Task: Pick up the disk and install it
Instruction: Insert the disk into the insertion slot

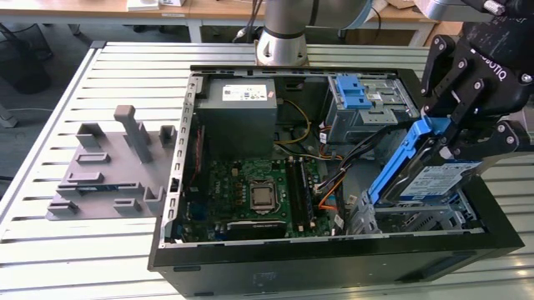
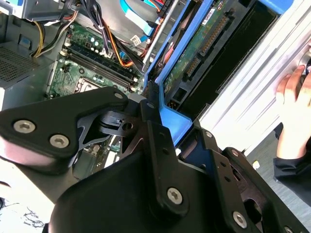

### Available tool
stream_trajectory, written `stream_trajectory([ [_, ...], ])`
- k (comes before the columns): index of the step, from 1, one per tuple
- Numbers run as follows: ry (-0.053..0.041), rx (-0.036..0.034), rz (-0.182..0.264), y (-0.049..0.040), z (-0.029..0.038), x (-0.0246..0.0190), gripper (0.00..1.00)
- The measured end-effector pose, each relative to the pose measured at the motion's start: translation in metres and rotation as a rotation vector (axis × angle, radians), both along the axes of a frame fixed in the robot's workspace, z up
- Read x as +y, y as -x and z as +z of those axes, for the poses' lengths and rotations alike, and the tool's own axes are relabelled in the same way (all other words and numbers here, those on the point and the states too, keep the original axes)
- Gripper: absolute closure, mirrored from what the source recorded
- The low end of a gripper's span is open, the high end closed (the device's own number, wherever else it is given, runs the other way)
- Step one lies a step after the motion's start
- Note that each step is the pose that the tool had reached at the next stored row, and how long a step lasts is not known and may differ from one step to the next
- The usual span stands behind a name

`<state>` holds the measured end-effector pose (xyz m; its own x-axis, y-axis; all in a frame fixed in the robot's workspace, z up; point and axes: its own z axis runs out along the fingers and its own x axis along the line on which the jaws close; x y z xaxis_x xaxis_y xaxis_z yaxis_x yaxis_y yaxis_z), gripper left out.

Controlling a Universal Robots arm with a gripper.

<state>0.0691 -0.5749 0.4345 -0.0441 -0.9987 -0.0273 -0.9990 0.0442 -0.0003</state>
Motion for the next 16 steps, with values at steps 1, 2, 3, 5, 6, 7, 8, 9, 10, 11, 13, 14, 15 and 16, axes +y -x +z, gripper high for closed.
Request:
stream_trajectory([
  [1, 0.0, 0.0, 0.0, 0.0, -0.0005, 0.0, 0.64],
  [2, 0.0, 0.0, 0.0, 0.0, -0.001, 0.0, 0.64],
  [3, 0.0, 0.0, 0.0, 0.0, -0.0015, 0.0, 0.64],
  [5, -0.0001, 0.0, 0.0, 0.0, -0.0024, 0.0, 0.64],
  [6, -0.0001, 0.0, 0.0, 0.0, -0.0029, 0.0, 0.64],
  [7, 0.0, 0.0, 0.0, 0.0, -0.0033, 0.0, 0.64],
  [8, 0.0, 0.0, 0.0, 0.0, -0.0038, 0.0, 0.64],
  [9, -0.0001, 0.0, 0.0, 0.0, -0.0044, 0.0, 0.64],
  [10, -0.0001, 0.0, 0.0, 0.0, -0.005, 0.0, 0.64],
  [11, -0.0001, 0.0, 0.0, 0.0, -0.0055, 0.0, 0.64],
  [13, -0.0001, 0.0, 0.0, 0.0, -0.0067, 0.0, 0.64],
  [14, 0.0, 0.0, 0.0, 0.0, -0.0073, 0.0, 0.64],
  [15, 0.0, 0.0, 0.0, 0.0, -0.0079, 0.0, 0.64],
  [16, 0.0, 0.0, 0.0, 0.0, -0.0085, 0.0, 0.64],
])
